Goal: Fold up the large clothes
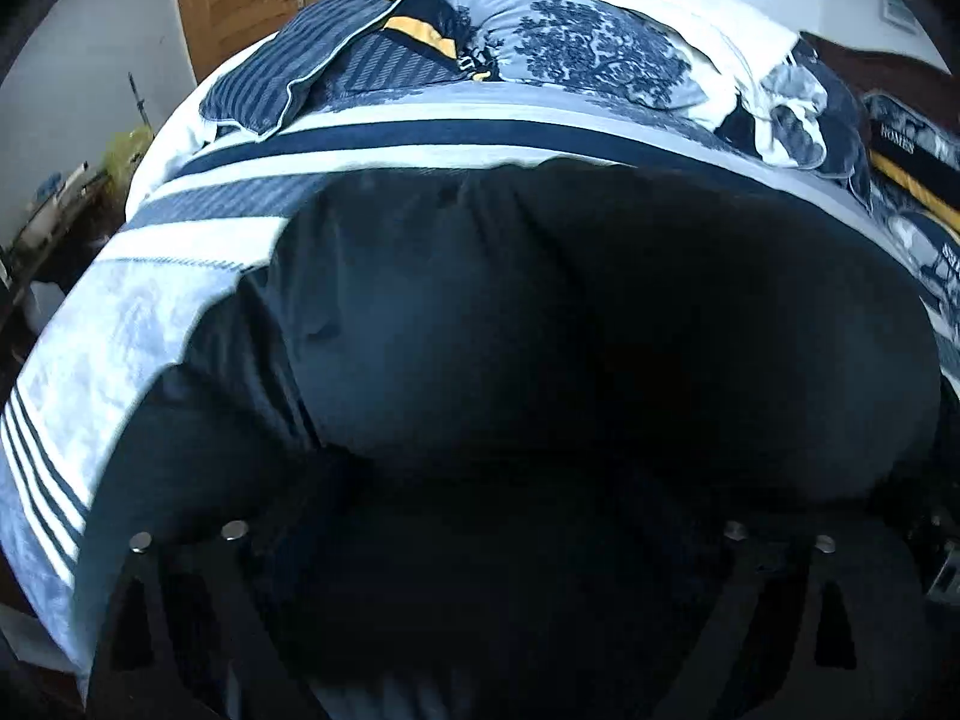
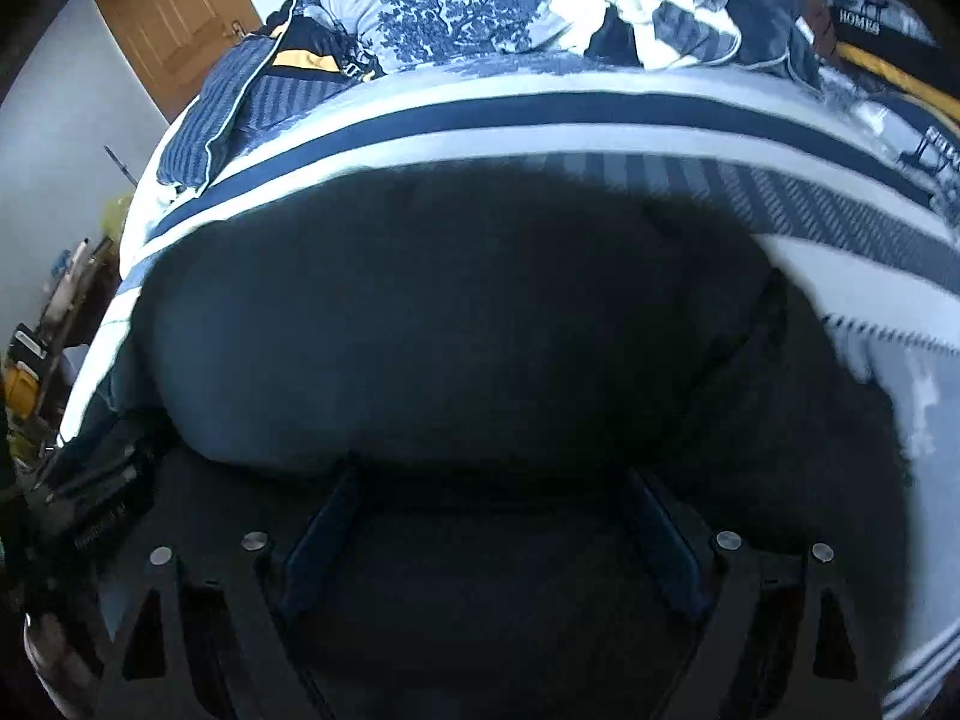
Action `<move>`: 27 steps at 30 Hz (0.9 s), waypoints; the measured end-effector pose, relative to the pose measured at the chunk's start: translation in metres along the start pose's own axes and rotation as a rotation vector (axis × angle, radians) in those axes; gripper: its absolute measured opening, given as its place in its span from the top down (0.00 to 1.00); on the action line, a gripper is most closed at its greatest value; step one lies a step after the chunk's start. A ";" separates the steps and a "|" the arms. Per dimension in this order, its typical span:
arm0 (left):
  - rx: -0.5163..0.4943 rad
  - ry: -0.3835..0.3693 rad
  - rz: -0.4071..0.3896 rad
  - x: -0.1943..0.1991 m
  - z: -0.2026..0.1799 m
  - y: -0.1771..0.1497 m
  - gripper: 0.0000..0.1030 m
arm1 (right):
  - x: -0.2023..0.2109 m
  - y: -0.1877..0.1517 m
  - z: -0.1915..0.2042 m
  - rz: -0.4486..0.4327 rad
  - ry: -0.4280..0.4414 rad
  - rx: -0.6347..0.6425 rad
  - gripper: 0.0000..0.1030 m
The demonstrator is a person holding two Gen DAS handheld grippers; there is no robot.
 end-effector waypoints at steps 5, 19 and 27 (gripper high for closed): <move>-0.050 0.024 -0.033 -0.005 -0.007 0.000 0.06 | -0.008 -0.004 -0.004 -0.007 -0.025 0.034 0.13; -0.074 0.048 -0.045 -0.014 -0.010 -0.005 0.05 | -0.032 -0.015 -0.016 0.003 -0.021 0.012 0.12; -0.105 -0.014 -0.013 0.038 0.009 -0.010 0.05 | -0.016 -0.016 -0.013 0.034 -0.061 0.032 0.12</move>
Point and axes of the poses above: each gripper's, at about its wrist camera, not at the fingertips, and x roughly against the way its jaws point, z to its left, y to its top, the point moved 2 cm from there along -x, roughly the way its jaws point, and after that the axes turned 5 degrees about x, right-handed, at the moved point
